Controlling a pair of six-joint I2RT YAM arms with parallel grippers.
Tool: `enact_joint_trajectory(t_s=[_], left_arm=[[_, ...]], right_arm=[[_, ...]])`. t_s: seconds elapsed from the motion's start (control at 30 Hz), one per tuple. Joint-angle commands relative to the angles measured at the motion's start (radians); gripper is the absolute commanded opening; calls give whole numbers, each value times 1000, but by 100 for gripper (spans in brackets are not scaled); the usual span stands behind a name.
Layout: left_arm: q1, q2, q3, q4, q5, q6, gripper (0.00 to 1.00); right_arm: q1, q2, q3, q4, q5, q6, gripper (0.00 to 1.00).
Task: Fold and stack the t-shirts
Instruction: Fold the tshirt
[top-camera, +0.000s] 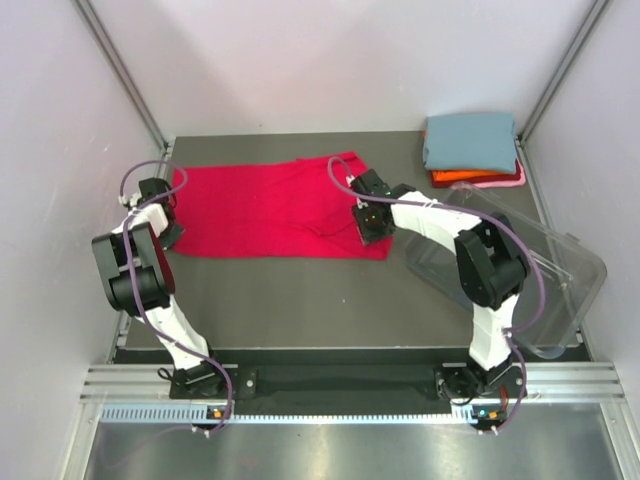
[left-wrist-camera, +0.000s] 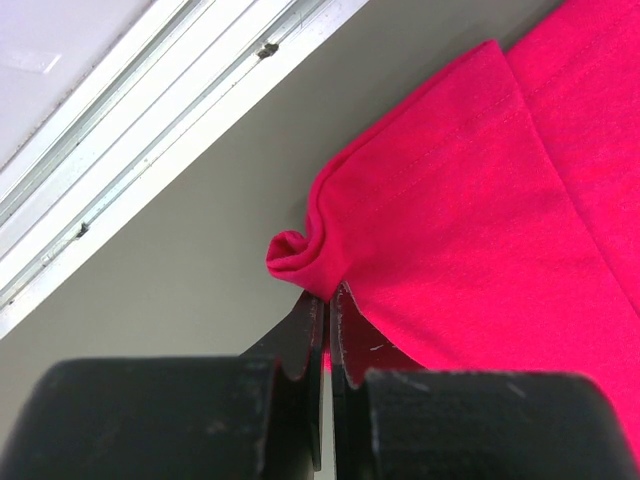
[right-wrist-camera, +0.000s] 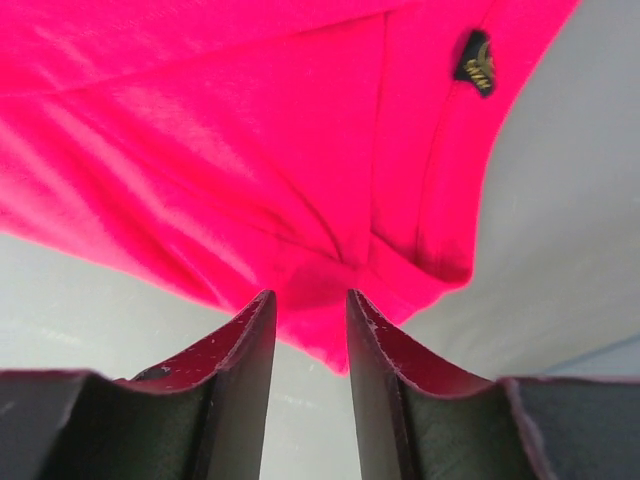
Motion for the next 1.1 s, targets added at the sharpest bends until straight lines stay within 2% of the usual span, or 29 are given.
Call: enact_joint_trajectory(t_s=[0.0, 0.03, 0.1, 0.4, 0.67, 1.07], left_arm=[[5, -1, 37, 32, -20, 21, 0], [5, 5, 44, 27, -23, 21, 0], [5, 25, 65, 24, -33, 31, 0], [7, 79, 130, 6, -49, 50, 0], [4, 72, 113, 16, -48, 51, 0], [4, 68, 116, 21, -43, 45, 0]], right_arm=[[-16, -103, 4, -1, -33, 30, 34], [-20, -109, 4, 0, -47, 32, 29], [-30, -111, 2, -3, -68, 32, 27], [-58, -84, -38, 11, -114, -3, 31], [-75, -74, -78, 45, -192, -5, 33], [-105, -37, -121, 83, -245, -5, 29]])
